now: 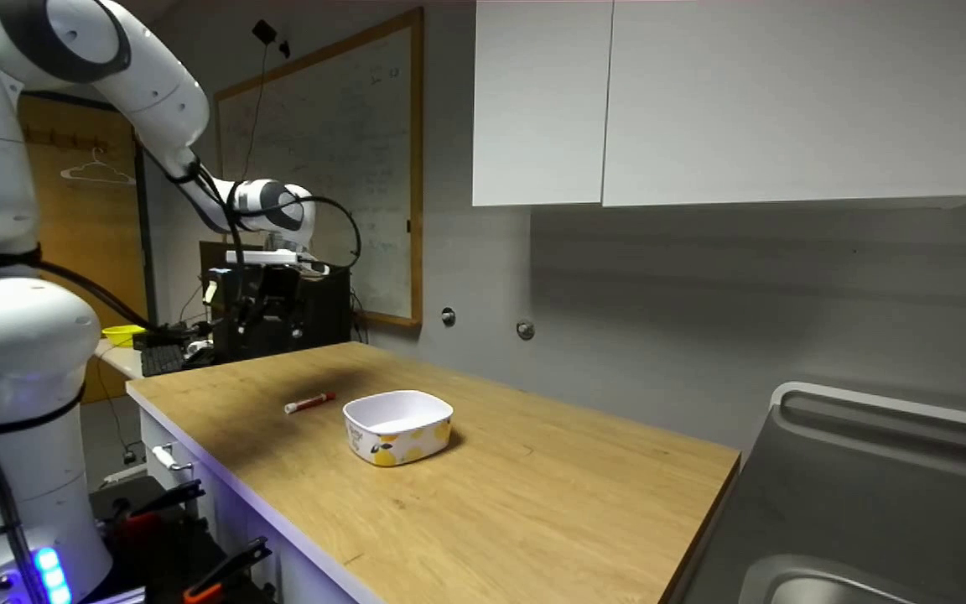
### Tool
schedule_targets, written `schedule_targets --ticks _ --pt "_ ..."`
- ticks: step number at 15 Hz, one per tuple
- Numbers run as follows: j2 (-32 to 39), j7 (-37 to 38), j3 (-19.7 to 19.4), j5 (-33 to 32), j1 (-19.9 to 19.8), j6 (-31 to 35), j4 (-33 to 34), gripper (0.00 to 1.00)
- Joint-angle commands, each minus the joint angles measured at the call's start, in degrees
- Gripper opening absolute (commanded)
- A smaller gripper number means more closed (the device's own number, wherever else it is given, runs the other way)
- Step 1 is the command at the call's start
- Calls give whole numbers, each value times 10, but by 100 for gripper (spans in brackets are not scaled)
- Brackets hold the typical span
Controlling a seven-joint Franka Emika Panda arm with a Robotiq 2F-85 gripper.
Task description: Put the marker in the bowl
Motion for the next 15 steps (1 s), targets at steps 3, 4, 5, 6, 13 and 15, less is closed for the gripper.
schedule_targets --ticks 3,4,5,6,13,15 --pt "82 -32 -12 36 -16 92 19 100" --pt "96 -31 -14 42 -19 114 20 100" --pt "107 -30 -15 47 -23 134 22 100" --pt "118 -30 -15 51 -25 151 24 100" --pt "186 -30 -23 43 -47 205 50 100" --pt "202 -30 -23 43 -52 210 53 100"
